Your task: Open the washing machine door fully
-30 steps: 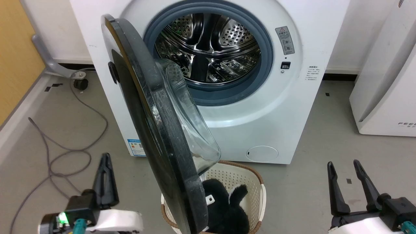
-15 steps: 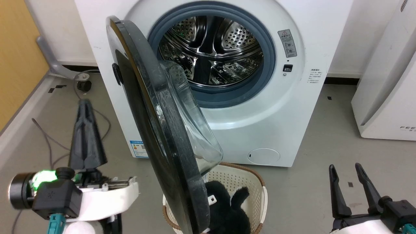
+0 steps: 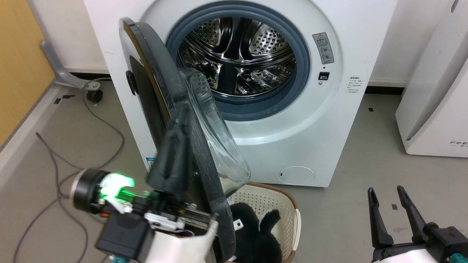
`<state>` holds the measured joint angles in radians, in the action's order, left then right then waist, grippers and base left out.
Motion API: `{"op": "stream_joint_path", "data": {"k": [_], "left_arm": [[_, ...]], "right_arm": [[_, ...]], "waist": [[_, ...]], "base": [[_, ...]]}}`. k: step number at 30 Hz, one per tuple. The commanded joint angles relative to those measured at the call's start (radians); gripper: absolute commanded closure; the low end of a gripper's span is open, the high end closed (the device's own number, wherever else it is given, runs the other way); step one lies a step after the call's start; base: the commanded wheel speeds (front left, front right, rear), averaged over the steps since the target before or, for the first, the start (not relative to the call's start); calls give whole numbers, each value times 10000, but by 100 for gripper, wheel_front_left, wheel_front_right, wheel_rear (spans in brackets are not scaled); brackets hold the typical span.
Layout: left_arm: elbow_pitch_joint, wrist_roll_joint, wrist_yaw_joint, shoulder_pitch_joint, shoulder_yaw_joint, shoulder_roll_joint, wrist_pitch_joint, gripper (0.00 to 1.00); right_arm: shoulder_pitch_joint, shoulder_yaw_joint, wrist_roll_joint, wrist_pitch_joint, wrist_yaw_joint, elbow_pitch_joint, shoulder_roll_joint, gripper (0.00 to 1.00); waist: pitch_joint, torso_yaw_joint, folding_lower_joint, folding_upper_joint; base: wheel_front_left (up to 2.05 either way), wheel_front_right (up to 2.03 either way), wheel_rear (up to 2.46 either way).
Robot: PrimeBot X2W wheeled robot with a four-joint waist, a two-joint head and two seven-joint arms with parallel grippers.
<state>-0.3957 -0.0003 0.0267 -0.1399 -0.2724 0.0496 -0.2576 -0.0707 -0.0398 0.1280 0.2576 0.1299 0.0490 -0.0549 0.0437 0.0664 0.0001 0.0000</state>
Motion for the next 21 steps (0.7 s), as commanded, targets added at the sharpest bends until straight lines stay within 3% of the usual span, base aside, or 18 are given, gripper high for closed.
{"op": "stream_joint_path", "data": {"k": [1,21], "left_arm": [[-35,11,-45,-92,-71,28,-42,100],[1179,-299,-682,372,-3179,10,-42,100]], "right_arm": [[-129,4,-51,41,8,25,47,0],[-74,15,29,41,8,162,47,0]], "waist": [[4,1,-1,0],[-196,158,-1,0]], "base": [[0,0,0],[0,0,0]]}}
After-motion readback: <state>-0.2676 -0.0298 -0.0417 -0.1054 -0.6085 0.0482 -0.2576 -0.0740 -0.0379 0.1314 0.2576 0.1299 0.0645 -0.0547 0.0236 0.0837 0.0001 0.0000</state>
